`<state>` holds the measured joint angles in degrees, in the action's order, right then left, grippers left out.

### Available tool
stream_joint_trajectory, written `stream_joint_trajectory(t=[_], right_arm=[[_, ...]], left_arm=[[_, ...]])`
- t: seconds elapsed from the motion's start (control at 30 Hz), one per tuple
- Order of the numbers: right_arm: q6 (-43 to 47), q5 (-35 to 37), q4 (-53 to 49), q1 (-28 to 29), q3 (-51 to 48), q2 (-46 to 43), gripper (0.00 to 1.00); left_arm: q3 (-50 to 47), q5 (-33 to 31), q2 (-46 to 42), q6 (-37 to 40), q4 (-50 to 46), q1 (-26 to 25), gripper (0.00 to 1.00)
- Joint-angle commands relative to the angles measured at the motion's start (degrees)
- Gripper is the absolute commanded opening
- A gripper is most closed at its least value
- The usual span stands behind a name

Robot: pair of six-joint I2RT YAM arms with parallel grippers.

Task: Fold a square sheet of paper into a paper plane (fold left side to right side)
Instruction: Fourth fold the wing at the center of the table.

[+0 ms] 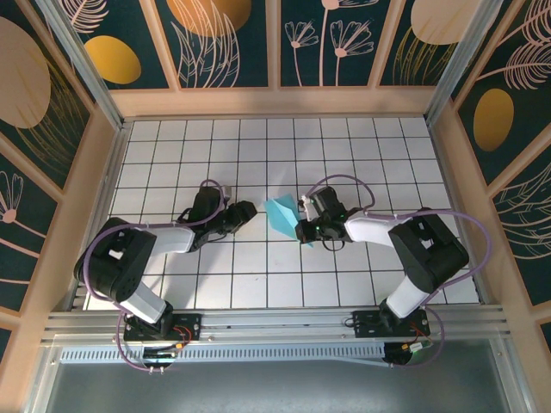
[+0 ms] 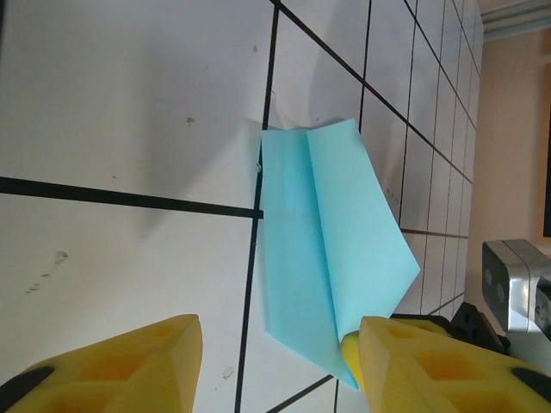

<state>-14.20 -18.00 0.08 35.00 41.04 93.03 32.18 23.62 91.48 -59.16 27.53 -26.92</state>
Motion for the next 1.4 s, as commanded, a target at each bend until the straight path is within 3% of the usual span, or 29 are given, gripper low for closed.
stream_joint_trajectory(t=[0.0,0.6,1.37], right_arm=[[-1.7,-4.7,0.1,-1.1,-0.4,-2.0,0.0],[-5.2,-10.9,3.3,-2.4,-0.1,0.5,0.0],[-6.5,-13.3,5.5,-2.5,-0.4,2.8,0.0]], left_arm=[[1.6,1.1,1.6,-1.5,3.0,-1.1,0.51],[7.2,1.8,9.5,-3.8,5.7,-6.6,0.5],[12.3,2.8,15.4,-4.1,5.6,-8.5,0.49]])
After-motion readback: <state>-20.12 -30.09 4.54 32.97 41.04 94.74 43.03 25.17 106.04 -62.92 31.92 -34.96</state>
